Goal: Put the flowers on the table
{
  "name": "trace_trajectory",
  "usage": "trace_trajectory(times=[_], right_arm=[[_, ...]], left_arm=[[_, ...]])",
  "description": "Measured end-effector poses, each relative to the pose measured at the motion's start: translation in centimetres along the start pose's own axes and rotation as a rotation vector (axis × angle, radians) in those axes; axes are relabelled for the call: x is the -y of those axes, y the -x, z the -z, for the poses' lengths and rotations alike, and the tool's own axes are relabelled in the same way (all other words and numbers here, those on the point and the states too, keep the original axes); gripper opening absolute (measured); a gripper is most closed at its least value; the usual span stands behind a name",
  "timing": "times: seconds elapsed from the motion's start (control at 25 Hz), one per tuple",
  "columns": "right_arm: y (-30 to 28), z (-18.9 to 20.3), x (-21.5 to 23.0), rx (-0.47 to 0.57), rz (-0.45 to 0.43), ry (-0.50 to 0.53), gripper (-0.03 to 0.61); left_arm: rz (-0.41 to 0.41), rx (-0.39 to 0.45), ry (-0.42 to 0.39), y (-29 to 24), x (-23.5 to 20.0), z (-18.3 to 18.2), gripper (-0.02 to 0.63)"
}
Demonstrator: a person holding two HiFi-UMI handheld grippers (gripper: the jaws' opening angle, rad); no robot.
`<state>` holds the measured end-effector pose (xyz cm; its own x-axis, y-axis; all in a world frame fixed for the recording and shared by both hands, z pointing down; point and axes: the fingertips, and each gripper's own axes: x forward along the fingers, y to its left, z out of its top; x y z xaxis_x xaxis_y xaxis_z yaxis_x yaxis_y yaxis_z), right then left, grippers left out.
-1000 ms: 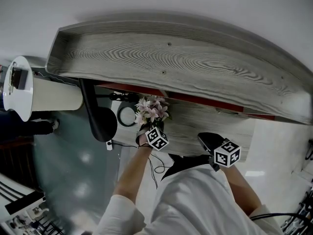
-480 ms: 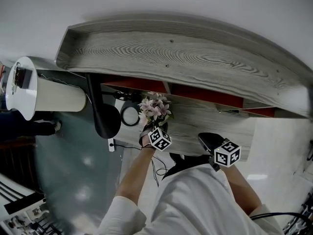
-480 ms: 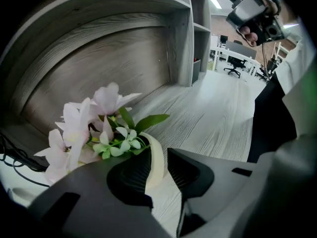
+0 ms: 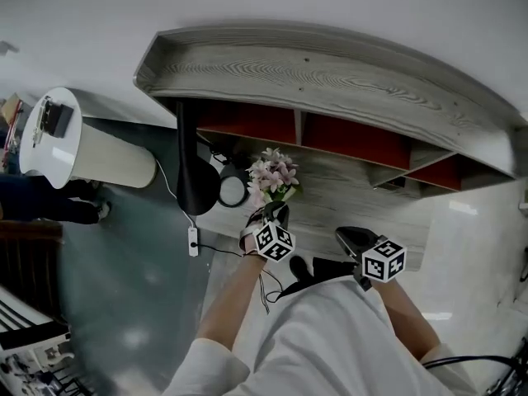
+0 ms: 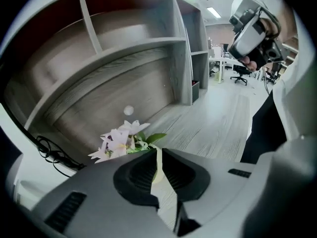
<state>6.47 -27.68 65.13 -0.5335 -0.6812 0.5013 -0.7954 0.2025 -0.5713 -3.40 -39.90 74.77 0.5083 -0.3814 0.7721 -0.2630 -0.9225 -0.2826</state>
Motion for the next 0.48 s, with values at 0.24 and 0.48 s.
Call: trace_trajectory(times=[0.24,0.48], right_arm=[[1.4,2.0,-3.0,0.02,-0.001,0.023,0.018],[3.1,3.3,-5.4,0.058,0.013,0.048,0.018]], left_arm=[[-0.054,0.069,0.013,5.2,1.3,-0.2,0.035],[-0.088,0.111,0.036,10.1,3.4,0.4,0.011]])
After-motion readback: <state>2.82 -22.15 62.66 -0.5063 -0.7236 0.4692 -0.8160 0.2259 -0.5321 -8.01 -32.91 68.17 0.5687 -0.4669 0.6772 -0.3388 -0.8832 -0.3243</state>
